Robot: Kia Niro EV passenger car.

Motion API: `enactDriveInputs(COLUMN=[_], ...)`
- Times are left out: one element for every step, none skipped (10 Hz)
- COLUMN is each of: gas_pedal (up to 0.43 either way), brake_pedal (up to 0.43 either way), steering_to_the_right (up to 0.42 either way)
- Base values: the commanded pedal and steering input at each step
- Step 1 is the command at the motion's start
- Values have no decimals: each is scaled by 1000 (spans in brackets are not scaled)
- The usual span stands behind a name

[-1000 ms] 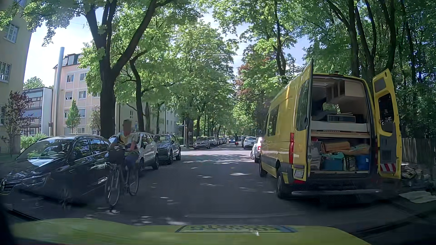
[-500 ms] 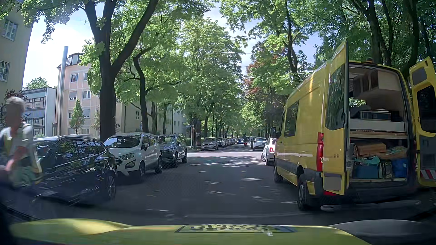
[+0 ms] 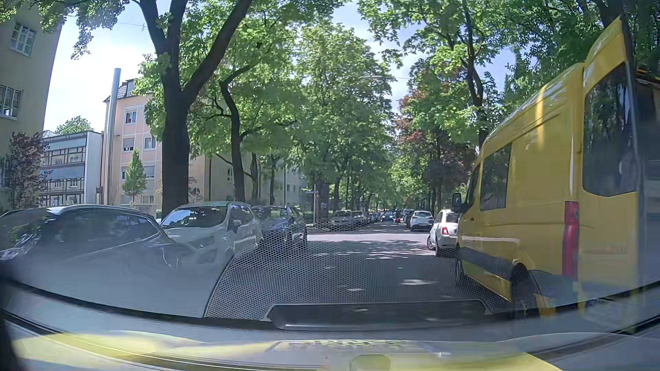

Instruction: Follow the waypoints while adhering to traffic rules and regulations

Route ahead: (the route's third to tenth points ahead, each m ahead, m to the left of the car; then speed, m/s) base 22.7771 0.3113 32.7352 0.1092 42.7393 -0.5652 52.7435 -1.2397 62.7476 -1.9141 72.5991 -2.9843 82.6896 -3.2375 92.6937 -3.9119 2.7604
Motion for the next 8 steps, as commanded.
enactDriveInputs(gas_pedal=[209,209,209,220,220,220,220,220], brake_pedal=[0,0,0,0,0,0,0,0], steering_to_the_right=[-84,-33,3,31,53,67,72,78])
